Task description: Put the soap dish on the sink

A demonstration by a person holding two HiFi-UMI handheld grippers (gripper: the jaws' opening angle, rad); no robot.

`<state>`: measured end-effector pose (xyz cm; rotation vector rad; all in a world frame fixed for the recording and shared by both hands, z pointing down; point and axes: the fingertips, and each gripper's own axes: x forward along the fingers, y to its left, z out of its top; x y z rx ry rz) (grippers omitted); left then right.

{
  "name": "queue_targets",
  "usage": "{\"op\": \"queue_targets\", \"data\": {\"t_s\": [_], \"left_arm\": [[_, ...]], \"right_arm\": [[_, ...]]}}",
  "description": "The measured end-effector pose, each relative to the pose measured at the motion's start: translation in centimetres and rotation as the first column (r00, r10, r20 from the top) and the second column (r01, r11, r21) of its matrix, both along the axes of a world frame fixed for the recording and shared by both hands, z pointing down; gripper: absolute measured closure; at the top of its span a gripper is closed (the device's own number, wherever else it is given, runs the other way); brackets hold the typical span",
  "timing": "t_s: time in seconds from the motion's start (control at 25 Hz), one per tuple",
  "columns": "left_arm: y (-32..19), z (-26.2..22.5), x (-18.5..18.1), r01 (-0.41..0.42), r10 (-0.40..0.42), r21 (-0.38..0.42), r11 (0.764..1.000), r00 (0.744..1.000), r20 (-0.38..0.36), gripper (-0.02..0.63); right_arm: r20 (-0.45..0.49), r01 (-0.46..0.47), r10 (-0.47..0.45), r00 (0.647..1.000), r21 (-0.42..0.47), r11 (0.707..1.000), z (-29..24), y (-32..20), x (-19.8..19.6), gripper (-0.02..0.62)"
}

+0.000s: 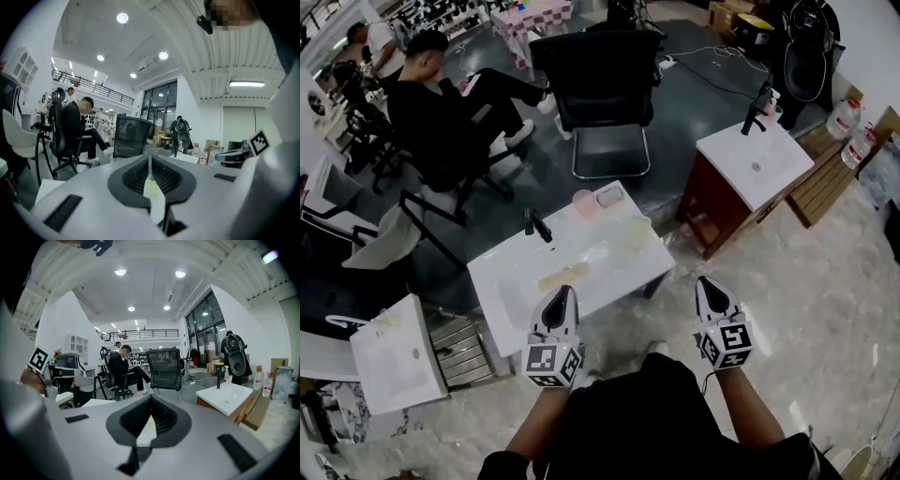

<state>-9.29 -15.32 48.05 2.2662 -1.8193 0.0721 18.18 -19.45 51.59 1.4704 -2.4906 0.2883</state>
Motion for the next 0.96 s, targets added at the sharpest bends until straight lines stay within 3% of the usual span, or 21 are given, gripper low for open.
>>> {"op": "queue_targets", "data": {"t_s": [0.32, 0.52, 0.96], "left_arm": [[5.0, -3.2, -5.5, -0.047, 0.047, 0.052, 0.998, 0.999, 0.005, 0.581], [7.8, -2.6, -7.7, -0.086, 0.086, 0.041, 0.996, 0.996, -0.007, 0.581], [8.0, -1.0, -8.4, -0.104, 0.105, 0.013, 0.994, 0.994, -0.04, 0.583]], "right_arm": [[0.017, -0.05, 0.05, 0.999, 0.038, 0.998, -2.2, 4.2, -6.6, 0.598], [0.044, -0.086, 0.084, 0.995, 0.034, 0.996, -3.6, 7.5, -9.1, 0.598], [0.012, -0.118, 0.117, 0.993, 0.028, 0.993, -3.7, 9.1, -9.2, 0.598]]}}
